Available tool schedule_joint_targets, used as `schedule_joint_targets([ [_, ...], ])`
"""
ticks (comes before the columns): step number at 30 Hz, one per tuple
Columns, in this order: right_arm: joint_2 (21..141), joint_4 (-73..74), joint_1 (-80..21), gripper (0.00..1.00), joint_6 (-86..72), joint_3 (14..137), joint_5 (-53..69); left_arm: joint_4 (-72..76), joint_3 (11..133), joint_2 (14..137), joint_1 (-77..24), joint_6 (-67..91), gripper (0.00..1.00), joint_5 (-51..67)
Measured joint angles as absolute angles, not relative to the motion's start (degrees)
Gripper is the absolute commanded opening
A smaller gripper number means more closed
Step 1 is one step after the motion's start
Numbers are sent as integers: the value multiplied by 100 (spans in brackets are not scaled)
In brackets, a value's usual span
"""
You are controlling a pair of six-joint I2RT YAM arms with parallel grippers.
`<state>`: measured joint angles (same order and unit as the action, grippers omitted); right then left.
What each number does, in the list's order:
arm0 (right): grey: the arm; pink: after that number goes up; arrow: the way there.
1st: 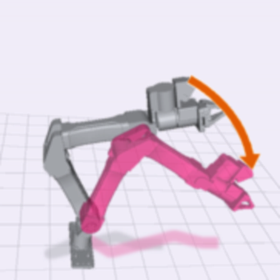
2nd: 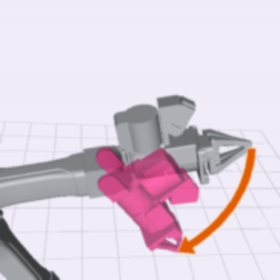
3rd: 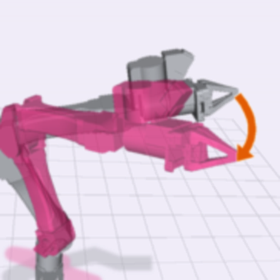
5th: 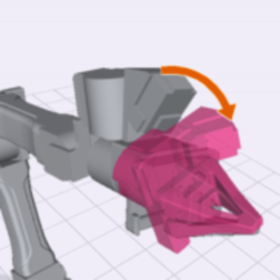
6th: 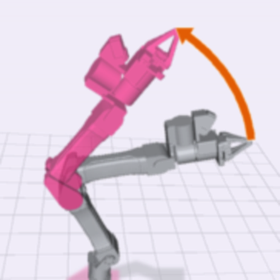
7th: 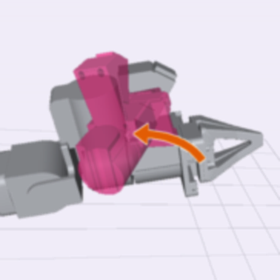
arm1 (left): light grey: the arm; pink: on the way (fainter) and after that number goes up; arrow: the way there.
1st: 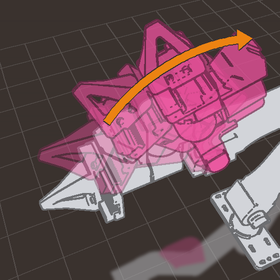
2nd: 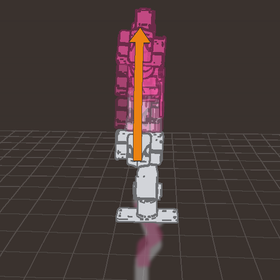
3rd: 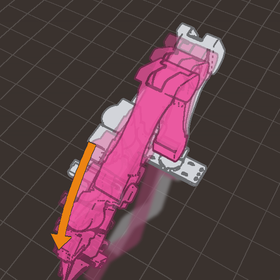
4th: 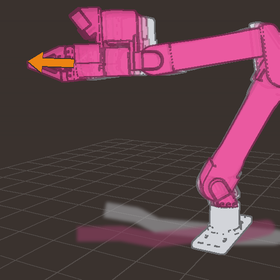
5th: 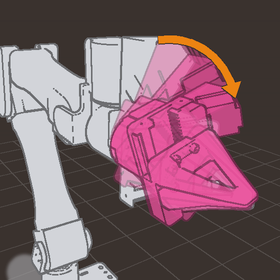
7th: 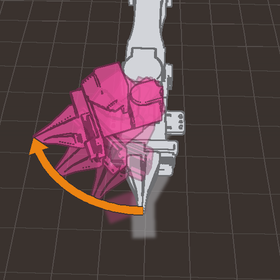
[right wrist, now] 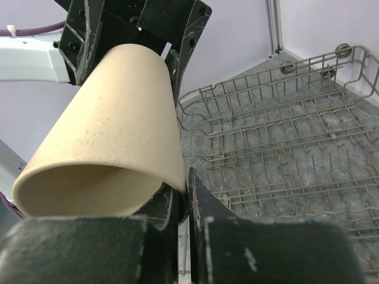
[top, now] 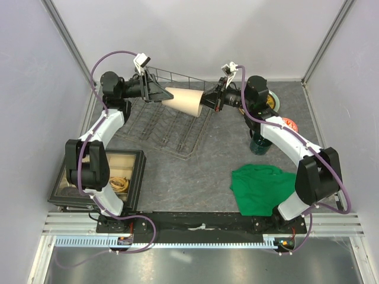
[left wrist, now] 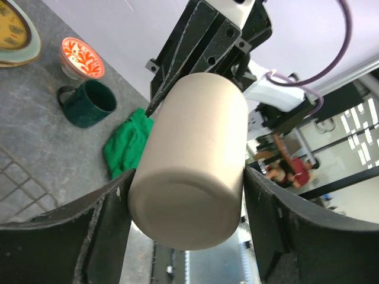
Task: Unload the mixed dishes from the dish rack
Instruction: Pick up the cup from the dish rack.
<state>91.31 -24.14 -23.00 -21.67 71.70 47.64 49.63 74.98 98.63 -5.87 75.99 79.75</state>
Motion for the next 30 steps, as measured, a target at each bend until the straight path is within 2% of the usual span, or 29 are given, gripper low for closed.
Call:
schedule_joint_targets([
  [2,9080,-2255,-2318,0,-2128,7170,4757,4556,7498,9804,-585,7120,85,7966],
  [4,9024,-2099,-2329,0,-2102,7170,4753,4165,7502,9725,-587,6685,96,7966],
  [6,8969,-1955,-2329,0,-2064,7170,4746,3820,7522,9644,-585,6298,99,7968],
  [17,8724,-1651,-2012,0,-1953,7094,4764,3177,7968,9533,-163,5734,99,7975],
  [22,8646,-978,-1627,0,-1643,7161,4740,2685,8180,9535,167,5345,99,7959],
  [30,8670,1216,-1031,0,-132,7964,3723,-1533,9974,9878,349,1804,99,7074],
])
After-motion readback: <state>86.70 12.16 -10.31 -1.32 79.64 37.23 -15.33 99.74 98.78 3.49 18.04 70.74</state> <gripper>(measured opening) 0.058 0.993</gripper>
